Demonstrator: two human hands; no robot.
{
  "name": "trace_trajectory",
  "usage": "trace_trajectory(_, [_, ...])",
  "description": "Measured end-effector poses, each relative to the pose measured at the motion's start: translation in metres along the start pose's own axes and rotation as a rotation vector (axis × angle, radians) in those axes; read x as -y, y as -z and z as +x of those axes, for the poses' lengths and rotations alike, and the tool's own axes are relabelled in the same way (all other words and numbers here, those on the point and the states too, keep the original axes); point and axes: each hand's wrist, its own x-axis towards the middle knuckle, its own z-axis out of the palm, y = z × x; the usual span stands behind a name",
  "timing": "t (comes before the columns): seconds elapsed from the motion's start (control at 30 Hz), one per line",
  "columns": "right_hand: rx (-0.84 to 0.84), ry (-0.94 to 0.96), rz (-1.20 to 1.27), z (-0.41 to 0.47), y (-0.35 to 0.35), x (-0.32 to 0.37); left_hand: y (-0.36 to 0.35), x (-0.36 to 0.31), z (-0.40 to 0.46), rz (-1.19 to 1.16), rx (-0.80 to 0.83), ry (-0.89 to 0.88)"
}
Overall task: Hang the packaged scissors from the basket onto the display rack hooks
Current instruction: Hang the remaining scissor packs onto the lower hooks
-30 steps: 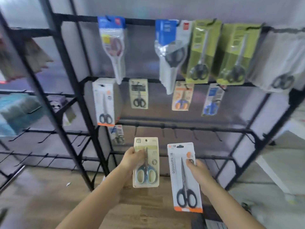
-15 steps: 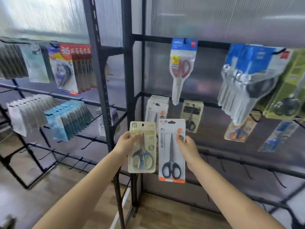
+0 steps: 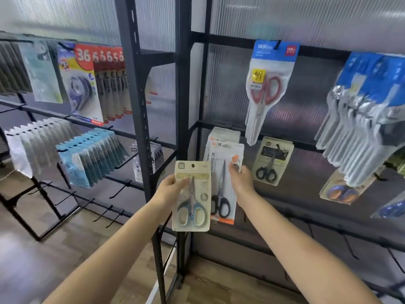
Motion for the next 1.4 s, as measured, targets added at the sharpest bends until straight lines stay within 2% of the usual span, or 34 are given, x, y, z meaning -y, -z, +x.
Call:
trace_trajectory(0.43, [-0.054,0.066,-0.097,0.03,-0.012,-0.001,-0.003,0.001,0.03,-0.025,-0.073,-0.019])
trace_trajectory(0.63, [-0.133,0.299,-0.457,0.026,-0.011,-0.004,-0.001,0.005,0.032,-0.032,-0.085,-0.007])
trace_trajectory(0.77, [-0.117,0.428,-0.586,0.03,-0.003,-0.008,0.0,0.007,0.032,0.011,-0.08,0.006])
trace_trajectory(0.93, [-0.083,0.418,-0.773,0.033,0.004,0.0,0.0,0.008,0.032,0.022,-0.063,0.006])
trace_trajectory(1.2, [-0.05,0.353,-0.804,0.033,0.014,0.0,-0.005,0.005,0.028,0.015,-0.023,0.0])
trace_trajectory(1.3, [-0.108,0.402,-0.905,0.026,0.019,0.005,-0.009,0.002,0.024,-0.005,-0.001,-0.008])
trace_trajectory(1.4, [-0.112,0.502,-0.852,0.015,0.029,0.014,-0.014,0.001,0.019,0.013,0.038,-0.025])
